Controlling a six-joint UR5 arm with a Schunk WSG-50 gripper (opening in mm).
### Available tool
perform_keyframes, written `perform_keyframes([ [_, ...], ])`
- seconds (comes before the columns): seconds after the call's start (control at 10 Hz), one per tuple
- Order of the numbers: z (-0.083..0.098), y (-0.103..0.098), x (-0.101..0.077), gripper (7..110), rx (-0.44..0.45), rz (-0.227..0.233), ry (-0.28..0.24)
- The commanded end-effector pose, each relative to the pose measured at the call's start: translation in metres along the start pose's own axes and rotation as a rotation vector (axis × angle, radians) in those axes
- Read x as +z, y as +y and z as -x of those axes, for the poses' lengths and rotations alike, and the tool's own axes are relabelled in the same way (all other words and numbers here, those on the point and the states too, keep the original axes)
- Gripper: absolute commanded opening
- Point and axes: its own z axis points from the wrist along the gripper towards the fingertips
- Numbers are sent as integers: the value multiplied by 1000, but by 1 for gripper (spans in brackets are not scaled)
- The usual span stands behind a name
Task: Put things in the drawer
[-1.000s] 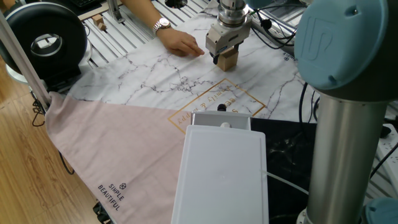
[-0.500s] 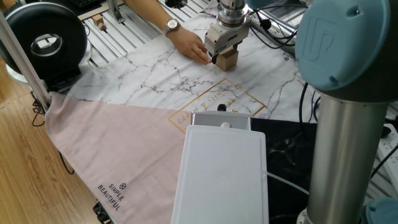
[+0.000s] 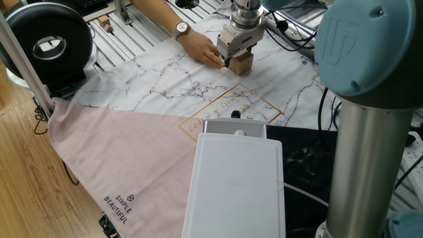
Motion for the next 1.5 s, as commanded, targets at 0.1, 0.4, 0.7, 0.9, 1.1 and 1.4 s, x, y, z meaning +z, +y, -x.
perform_keyframes([
  [0.1,-2,3,0,7,-3,30,-11],
  [0.4,0,2,2,7,-5,33,-15],
  [0.7,0,-3,2,7,-15,18,-14],
  [0.9,1,-13,2,7,-41,13,-12],
  [1.1,2,-18,9,7,-57,7,-12],
  [1.4,1,-16,-2,7,-56,-23,6],
])
